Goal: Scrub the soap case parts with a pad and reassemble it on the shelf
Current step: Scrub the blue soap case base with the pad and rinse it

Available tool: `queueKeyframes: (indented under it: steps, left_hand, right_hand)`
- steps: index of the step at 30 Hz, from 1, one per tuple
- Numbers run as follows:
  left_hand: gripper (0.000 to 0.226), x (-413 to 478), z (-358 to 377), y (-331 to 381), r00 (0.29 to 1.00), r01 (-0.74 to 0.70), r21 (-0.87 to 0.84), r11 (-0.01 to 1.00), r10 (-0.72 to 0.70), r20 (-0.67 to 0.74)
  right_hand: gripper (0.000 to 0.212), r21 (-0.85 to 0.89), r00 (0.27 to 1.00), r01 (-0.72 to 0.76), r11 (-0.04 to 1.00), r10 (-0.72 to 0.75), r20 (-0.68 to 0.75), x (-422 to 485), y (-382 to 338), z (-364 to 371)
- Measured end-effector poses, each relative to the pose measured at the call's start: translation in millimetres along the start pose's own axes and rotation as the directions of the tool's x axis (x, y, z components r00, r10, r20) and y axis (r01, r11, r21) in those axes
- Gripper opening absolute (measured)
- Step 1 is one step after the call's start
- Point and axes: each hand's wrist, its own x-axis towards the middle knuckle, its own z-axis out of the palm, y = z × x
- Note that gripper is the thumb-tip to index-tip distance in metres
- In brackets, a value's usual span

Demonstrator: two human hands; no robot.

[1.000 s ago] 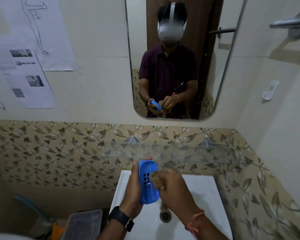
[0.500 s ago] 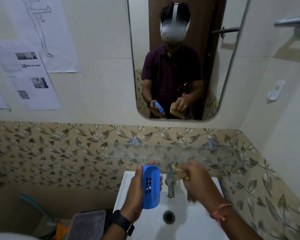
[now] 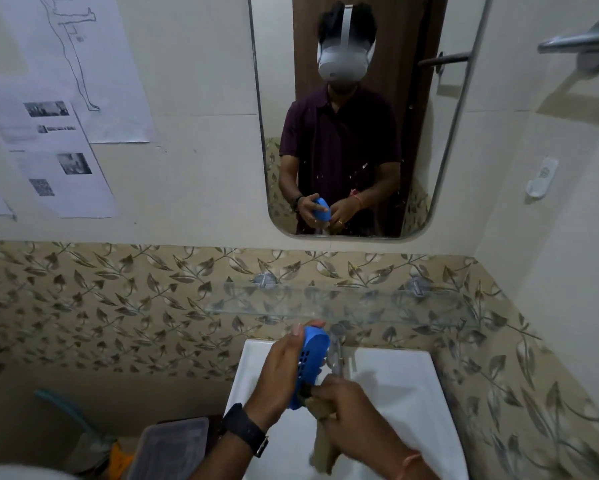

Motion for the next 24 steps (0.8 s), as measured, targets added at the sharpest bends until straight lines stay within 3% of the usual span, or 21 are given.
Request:
queueKeyframes:
  steps: [2, 4, 7, 9, 12, 16, 19, 22, 24]
  left_hand:
    - [0.052, -3, -4, 4, 0.998, -0.051, 0.051, 0.997, 0.049, 0.04]
    - [0.067, -3, -12, 10, 0.992, -0.117, 0.117, 0.986, 0.11, 0.067]
    - [0.068, 1, -20, 17, 0.981, -0.175, 0.184, 0.967, 0.154, 0.12]
    - [0.069, 3, -20, 17, 0.975, -0.191, 0.219, 0.957, 0.159, 0.154]
    - [0.071, 4, -11, 19, 0.965, -0.21, 0.204, 0.956, 0.17, 0.199]
    - [0.066, 11, -2, 31, 0.98, -0.161, 0.094, 0.983, 0.147, 0.137]
    - [0.061, 14, 2, 38, 0.968, -0.215, 0.183, 0.959, 0.184, 0.172]
    - [0.054, 10, 5, 30, 0.961, -0.243, 0.179, 0.953, 0.212, 0.178]
    - [0.058, 7, 4, 25, 0.969, -0.223, 0.083, 0.971, 0.212, 0.126]
  right_hand:
    - [0.018, 0.084, 0.982, -0.053, 0.995, 0.037, 0.184, -4, 7, -19]
    - [0.011, 0.048, 0.979, -0.101, 0.994, 0.091, 0.184, -9, 20, -27]
    - [0.03, 0.178, 0.961, -0.147, 0.973, 0.184, -0.208, -17, 28, -27]
    - [0.033, 0.278, 0.892, -0.024, 0.96, 0.146, -0.428, -14, 24, -27]
    - [0.031, 0.225, 0.841, 0.151, 0.963, -0.006, -0.54, -3, 7, -24]
    - [0.027, 0.031, 0.865, 0.123, 0.992, -0.092, -0.493, 7, -6, 3]
    - [0.024, -0.053, 0.887, 0.059, 0.997, -0.076, -0.456, 10, -5, 21]
    - [0.016, 0.184, 0.916, -0.013, 0.983, 0.085, -0.392, 11, -7, 22]
    - [0.016, 0.542, 0.959, -0.035, 0.84, 0.18, -0.217, 6, -8, 18]
